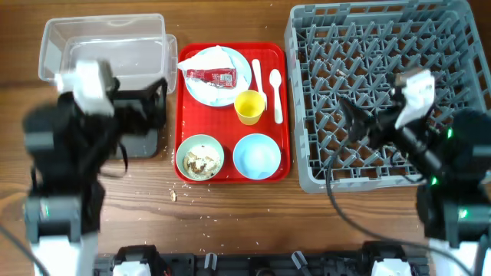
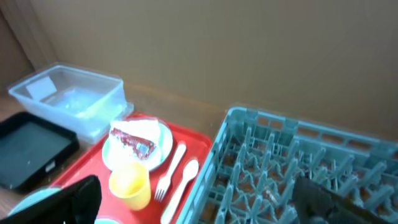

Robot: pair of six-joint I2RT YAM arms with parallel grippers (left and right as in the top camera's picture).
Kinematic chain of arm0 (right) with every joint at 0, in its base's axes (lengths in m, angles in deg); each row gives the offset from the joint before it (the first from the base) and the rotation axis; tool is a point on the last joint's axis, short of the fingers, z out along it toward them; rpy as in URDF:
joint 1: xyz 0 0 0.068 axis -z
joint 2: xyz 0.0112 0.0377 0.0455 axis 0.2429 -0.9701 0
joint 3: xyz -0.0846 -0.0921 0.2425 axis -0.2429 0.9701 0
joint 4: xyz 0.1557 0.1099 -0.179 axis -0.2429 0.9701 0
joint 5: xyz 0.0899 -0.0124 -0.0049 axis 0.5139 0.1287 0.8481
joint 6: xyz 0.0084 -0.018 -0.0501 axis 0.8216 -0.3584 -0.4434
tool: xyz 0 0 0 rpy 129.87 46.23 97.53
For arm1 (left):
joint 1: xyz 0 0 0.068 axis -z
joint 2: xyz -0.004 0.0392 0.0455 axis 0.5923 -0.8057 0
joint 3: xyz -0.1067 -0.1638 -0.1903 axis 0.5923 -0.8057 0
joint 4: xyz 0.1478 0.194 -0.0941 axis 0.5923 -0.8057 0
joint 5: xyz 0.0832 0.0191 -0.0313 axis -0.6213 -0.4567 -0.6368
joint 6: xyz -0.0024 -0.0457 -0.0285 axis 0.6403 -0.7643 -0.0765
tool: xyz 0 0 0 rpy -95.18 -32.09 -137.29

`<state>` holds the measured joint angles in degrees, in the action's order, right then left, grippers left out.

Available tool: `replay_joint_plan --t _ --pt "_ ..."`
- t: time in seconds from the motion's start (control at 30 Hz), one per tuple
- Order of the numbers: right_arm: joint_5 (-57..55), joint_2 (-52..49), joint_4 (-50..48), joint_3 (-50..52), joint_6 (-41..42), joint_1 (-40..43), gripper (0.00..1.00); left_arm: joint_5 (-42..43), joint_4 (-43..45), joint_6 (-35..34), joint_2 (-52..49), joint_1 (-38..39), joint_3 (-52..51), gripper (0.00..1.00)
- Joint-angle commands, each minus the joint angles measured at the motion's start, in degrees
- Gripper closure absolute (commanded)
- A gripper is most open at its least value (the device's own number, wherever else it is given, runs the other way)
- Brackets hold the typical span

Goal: Sort waste into correct bins and load items into the dishwasher rack
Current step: 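Reach the left gripper to the white plate and grasp the red wrapper and napkin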

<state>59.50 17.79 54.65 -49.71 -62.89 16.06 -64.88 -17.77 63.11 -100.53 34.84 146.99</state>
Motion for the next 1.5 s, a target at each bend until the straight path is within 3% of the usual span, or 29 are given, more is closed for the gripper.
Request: replay_joint_plan --t 0.0,0.17,0.47,0.6,0.87,1.03,1.23,1.4,1.47 --pt "-3.93 -6.84 7.43 -7.65 -1.46 0.33 0.0 1.14 -6.6 2.43 -14.82 3.08 12.44 0.0" --pt "-4.22 -15.3 16.76 -12.41 -1.38 0.33 0.0 -0.39 -11.74 2.4 -36.13 8.07 26.69 0.0" --pt "-1.86 -21.97 20.13 -12.41 3.28 0.33 0.0 2.93 -8.35 2.34 -54.95 9.68 27.28 0.0" --pt "-1.86 -22.8 20.17 -12.41 3.3 0.33 0.0 -3.13 -6.47 1.66 -60.08 11.56 27.28 0.0" --pt "-1.86 -22.88 20.15 -12.41 3.37 0.33 0.0 -25.88 -2.56 -10.88 -67.01 20.04 27.28 0.0" --pt "-2.1 -22.88 21.27 -12.33 3.32 0.33 0.0 -28.15 0.33 -17.2 -70.25 20.24 27.28 0.0" --pt "-2.58 -22.88 21.46 -12.31 3.28 0.33 0.0 -28.0 2.4 -17.64 -71.95 19.76 27.28 0.01" --pt "-2.56 -22.88 21.49 -12.31 3.37 0.33 0.0 -27.87 1.27 -17.35 -72.15 20.28 27.1 0.16" --pt "-2.56 -22.88 21.64 -12.31 3.39 0.33 0.0 -27.87 1.22 -17.18 -72.15 20.35 26.49 0.34"
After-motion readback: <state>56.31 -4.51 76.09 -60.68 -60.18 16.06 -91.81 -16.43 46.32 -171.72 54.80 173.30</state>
